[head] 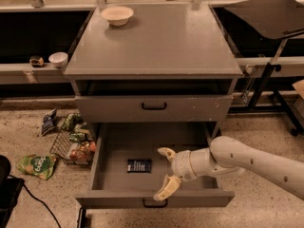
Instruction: Pick rxbar blueberry from middle drawer and place on counter
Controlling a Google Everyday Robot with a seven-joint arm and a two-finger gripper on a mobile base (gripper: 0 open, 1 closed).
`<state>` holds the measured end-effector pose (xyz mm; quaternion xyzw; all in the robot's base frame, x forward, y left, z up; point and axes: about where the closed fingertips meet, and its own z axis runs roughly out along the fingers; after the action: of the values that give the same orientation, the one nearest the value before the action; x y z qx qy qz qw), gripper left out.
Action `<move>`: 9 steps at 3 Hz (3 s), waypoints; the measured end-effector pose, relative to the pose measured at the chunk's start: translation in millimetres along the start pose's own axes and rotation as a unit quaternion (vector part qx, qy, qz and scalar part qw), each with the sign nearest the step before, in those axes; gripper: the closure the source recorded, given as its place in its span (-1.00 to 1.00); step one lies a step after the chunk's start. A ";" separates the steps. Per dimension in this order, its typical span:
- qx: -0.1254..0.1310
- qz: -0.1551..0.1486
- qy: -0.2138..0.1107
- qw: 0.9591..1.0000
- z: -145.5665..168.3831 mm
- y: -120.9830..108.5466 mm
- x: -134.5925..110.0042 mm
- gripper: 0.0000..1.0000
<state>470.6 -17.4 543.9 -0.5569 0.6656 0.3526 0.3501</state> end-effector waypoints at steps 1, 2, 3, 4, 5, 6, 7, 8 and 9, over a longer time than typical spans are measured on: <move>0.009 0.000 0.018 1.000 20.4 -29.8 20.5 -1.00; 0.026 0.004 0.051 0.998 42.7 -60.8 41.5 -1.00; 0.046 0.006 0.069 0.997 78.4 -125.3 72.7 -1.00; 0.046 0.006 0.069 0.997 78.4 -125.2 72.7 -1.00; 0.060 -0.029 0.063 0.996 94.4 -125.7 71.1 -1.00; 0.054 -0.081 0.058 0.994 123.2 -124.0 66.2 -1.00; 0.033 -0.109 0.054 0.992 147.0 -121.2 66.6 -1.00; 0.001 -0.116 0.053 0.992 165.8 -118.3 79.2 -1.00; -0.014 -0.103 0.040 0.994 170.1 -120.9 95.1 -1.00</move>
Offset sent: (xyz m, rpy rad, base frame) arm 0.0935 0.0112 -0.0961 -0.1896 -0.0101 -0.0800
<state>589.7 66.0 366.5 -0.6414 0.6127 0.3014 0.3499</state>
